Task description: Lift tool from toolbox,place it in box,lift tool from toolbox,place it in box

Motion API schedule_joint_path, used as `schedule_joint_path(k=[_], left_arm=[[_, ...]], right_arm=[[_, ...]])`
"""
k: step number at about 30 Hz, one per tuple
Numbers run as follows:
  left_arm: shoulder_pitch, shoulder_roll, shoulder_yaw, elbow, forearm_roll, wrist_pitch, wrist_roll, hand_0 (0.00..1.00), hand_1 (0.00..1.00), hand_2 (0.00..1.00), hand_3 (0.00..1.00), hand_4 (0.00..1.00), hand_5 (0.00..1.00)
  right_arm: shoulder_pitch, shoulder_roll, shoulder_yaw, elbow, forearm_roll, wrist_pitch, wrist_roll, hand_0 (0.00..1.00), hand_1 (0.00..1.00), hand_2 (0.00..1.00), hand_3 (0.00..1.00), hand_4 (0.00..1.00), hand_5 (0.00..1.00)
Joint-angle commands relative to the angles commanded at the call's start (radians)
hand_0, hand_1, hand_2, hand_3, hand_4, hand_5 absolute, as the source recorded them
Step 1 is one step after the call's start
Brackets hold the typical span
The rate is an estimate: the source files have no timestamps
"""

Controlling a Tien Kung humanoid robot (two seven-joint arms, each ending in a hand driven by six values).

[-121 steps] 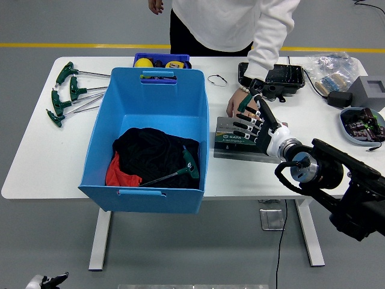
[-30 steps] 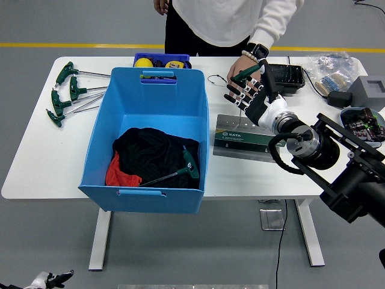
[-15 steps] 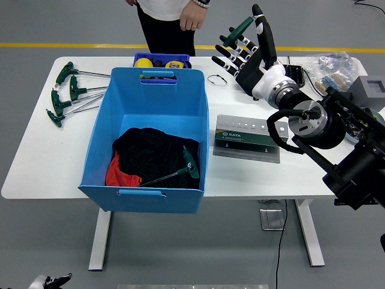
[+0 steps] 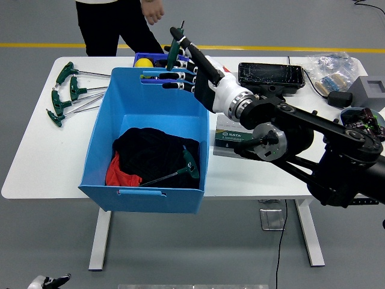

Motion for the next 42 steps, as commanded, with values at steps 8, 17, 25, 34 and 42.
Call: schedule_joint_path(k=[8, 17, 25, 34, 42], left_arm=[[-0.007, 0.003, -0.014, 0.0, 0.021, 0.003, 0.003, 0.716, 0.719, 0.724, 0.692, 0.696, 0.642], [-0.008, 0.007, -0.048, 0.0, 0.061, 0.004, 0.011, 0.711, 0.707, 0.72, 0.689, 0.697, 0.641], [-0.002, 0.007, -0.082, 0.0, 0.099, 0.0, 0.019, 0.711, 0.706, 0.72, 0.688, 0.697, 0.64], [0.009, 0.007, -0.117, 0.0, 0.134, -0.004, 0.028, 0.716, 0.701, 0.718, 0.687, 0.697, 0.64], [0.014, 0.006, -0.129, 0.0, 0.14, -0.003, 0.029, 0.718, 0.701, 0.72, 0.687, 0.697, 0.639]], right_arm=[[0.066, 0.084, -0.257, -0.229, -0.268, 0.252, -0.166, 0.637, 0.594, 0.732, 0.809, 0.998, 0.77], [0.087, 0.08, -0.237, -0.235, -0.639, 0.622, -0.187, 0.714, 0.747, 0.847, 0.928, 0.998, 0.998], [0.112, 0.05, -0.147, -0.171, -0.977, 0.667, -0.164, 0.72, 0.752, 0.848, 0.932, 0.998, 0.998], [0.116, -0.001, -0.084, -0.117, -1.367, 0.686, -0.132, 0.718, 0.737, 0.834, 0.885, 0.998, 0.998], [0.065, -0.097, 0.005, -0.043, -1.662, 0.656, -0.02, 0.74, 0.738, 0.832, 0.87, 0.998, 0.998]])
